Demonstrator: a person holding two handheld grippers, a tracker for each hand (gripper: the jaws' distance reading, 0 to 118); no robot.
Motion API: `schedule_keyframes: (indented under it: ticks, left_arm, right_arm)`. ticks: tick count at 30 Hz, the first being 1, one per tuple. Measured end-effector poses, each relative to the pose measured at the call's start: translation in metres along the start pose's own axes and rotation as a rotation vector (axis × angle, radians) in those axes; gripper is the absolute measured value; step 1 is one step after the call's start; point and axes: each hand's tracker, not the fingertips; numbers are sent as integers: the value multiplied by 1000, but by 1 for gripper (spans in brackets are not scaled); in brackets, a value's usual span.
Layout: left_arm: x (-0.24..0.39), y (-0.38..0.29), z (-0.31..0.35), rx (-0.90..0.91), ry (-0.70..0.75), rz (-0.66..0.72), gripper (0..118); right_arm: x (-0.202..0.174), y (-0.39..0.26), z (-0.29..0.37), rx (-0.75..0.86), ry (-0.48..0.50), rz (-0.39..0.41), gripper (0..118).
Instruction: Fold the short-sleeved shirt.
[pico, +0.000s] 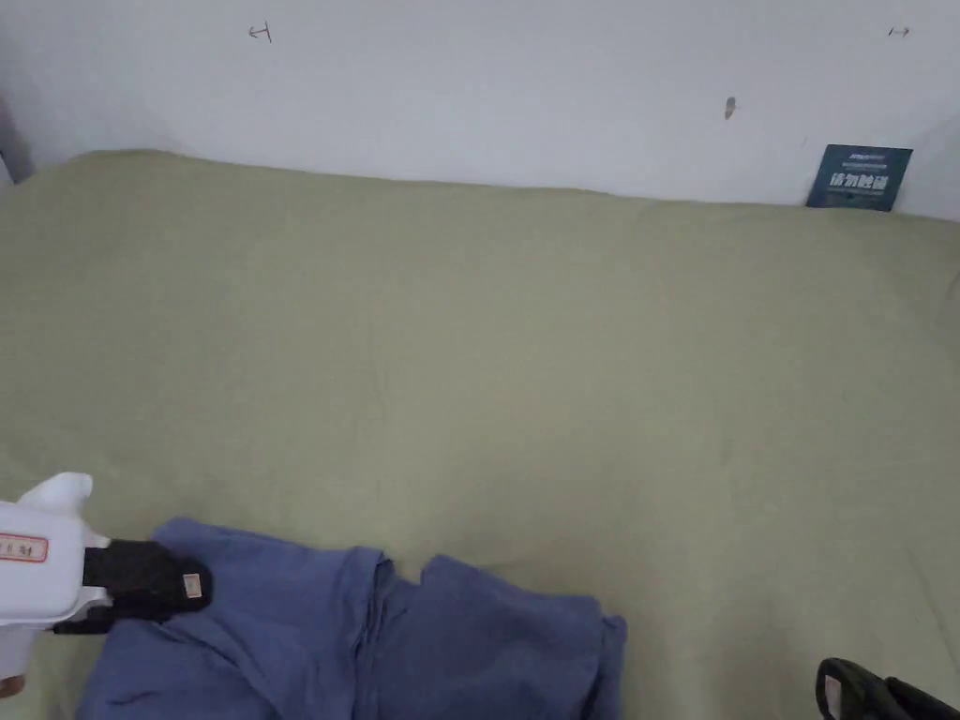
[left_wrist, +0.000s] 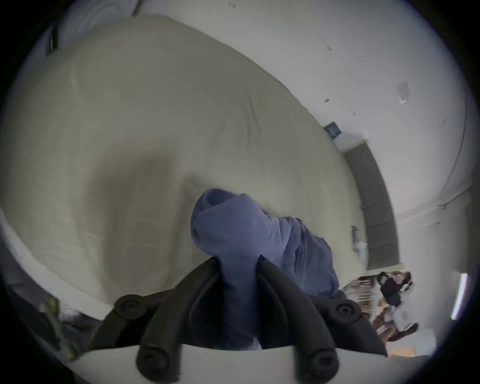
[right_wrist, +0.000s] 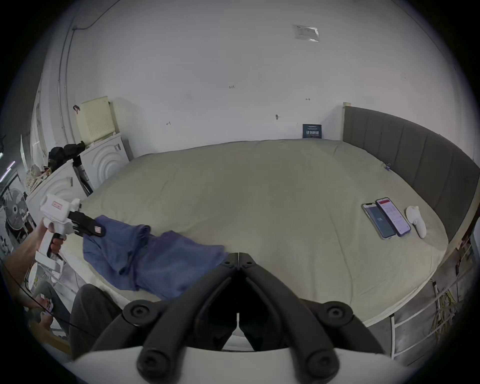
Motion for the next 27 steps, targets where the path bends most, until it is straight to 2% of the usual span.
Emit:
schedule_keyframes:
  ticks: [8, 20, 21, 22, 24, 25, 27]
  left_arm:
    - [111, -8, -1, -16, 33, -182, 14]
    - [240, -59, -115, -145, 38, -411, 15]
    - [250, -66, -127, -151, 42, -439, 18]
    - [257, -72, -139, -146, 55, -491, 35]
    - [262, -79, -160, -144, 33, -521, 111]
    - [268, -83, -168, -158, 30, -533, 116]
    - [265, -82, -165, -130, 8, -513, 116]
  right_arm:
    - [-6, -2, 6, 21, 23, 15, 0]
    - [20, -4, 15, 32, -34, -18, 0]
    - [22, -5, 16, 32, -35, -25, 0]
    - [23, -6, 16, 31, -38, -31, 0]
    - [27, -7, 18, 27, -46, -36, 0]
    - [28, -7, 19, 27, -48, -39, 0]
    - [31, -7, 21, 26, -56, -42, 0]
